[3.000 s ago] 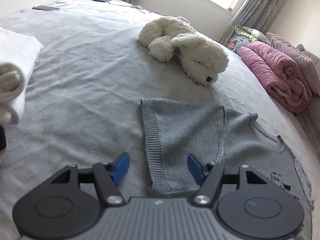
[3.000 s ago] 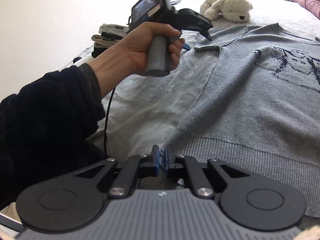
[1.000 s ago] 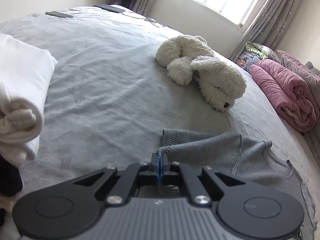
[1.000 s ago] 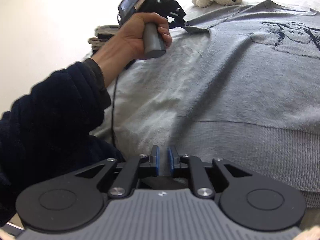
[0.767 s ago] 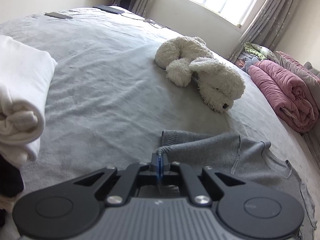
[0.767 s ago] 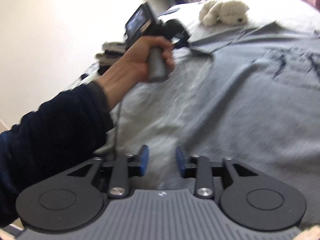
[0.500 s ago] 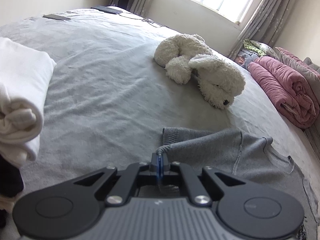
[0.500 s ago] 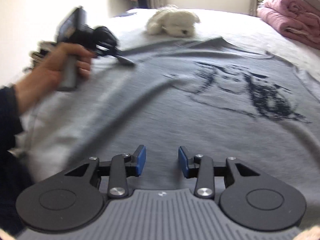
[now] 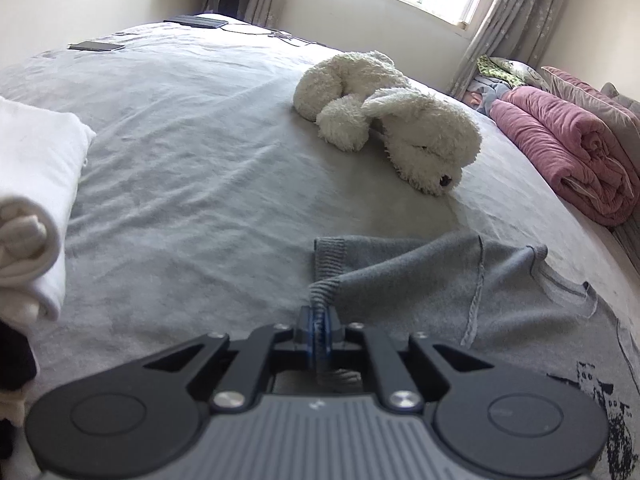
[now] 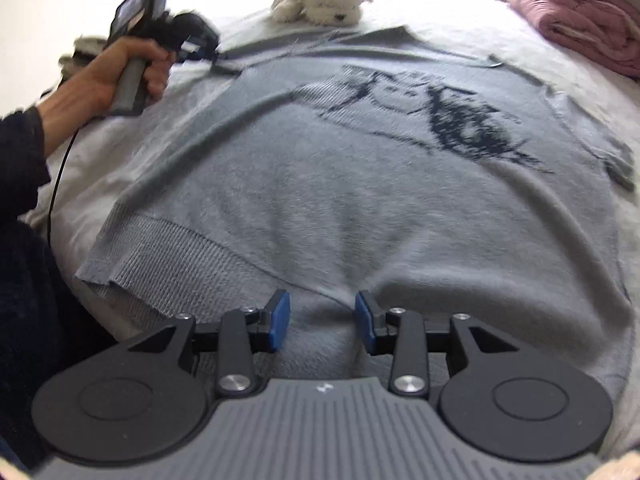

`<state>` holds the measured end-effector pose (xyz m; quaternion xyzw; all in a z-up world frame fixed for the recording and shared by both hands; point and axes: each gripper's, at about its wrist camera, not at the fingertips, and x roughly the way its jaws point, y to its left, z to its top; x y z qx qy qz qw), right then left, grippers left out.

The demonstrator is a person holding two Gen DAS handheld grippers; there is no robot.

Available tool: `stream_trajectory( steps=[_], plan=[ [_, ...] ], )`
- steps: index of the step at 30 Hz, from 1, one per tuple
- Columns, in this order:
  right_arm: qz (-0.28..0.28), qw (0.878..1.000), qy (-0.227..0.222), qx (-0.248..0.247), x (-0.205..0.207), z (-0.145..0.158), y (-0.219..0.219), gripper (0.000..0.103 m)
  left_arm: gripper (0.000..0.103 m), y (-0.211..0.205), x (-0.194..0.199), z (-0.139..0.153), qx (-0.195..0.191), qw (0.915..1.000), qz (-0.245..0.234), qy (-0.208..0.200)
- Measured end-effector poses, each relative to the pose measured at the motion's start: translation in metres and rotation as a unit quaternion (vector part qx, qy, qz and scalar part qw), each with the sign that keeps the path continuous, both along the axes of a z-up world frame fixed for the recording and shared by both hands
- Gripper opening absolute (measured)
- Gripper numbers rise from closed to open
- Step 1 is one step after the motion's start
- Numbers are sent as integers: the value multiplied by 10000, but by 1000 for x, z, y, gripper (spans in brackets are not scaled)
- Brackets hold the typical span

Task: Fold clothes

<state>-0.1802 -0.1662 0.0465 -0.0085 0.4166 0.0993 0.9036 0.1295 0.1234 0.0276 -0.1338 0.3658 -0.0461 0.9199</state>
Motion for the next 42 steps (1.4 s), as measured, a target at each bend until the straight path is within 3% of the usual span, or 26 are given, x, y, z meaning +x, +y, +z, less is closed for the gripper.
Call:
stream_trajectory(
  steps=[3, 6, 9, 13, 15, 16, 17, 22, 27, 37, 42],
  plan=[
    [19, 10000, 26, -81, -15, 2, -7, 46, 6, 3, -10, 8, 21, 9999, -26, -96],
    [489, 9982, -42, -350, -33, 2, 4, 54, 6, 12, -22, 18, -56, 9998, 48, -187],
    [860, 9941, -149, -648, -45, -2, 15, 54, 6, 16, -39, 27, -3, 9998, 95, -169],
    [1074, 9902, -167, -871, -42, -13, 20, 52, 6, 8, -74, 35, -38, 9996, -205, -202],
    [1038, 9905, -177, -890, -41, -15, 18, 34, 6, -2, -92, 37, -137, 9988, -412, -222],
    [1016, 9906, -184, -897, -40, -15, 17, 11, 6, -8, -101, 38, -181, 9982, -512, -236],
    [936, 9917, -186, -866, -40, -14, 15, 2, 6, -15, -108, 39, -155, 9976, -616, -271],
    [753, 9953, -234, -570, -51, 3, 8, 1, 6, -37, -124, 33, -123, 9969, -761, -181],
    [653, 9962, -279, -497, -66, 14, 6, 1, 6, -52, -128, 26, 340, 9950, -940, -79],
    [664, 9970, 249, -317, -80, 6, 4, 0, 6, -72, -133, 13, 1026, 9854, -1347, 186],
    [70, 9999, -56, -53, -74, 15, -19, 1, 6, -73, -136, 13, 991, 9856, -1354, 210]
  ],
)
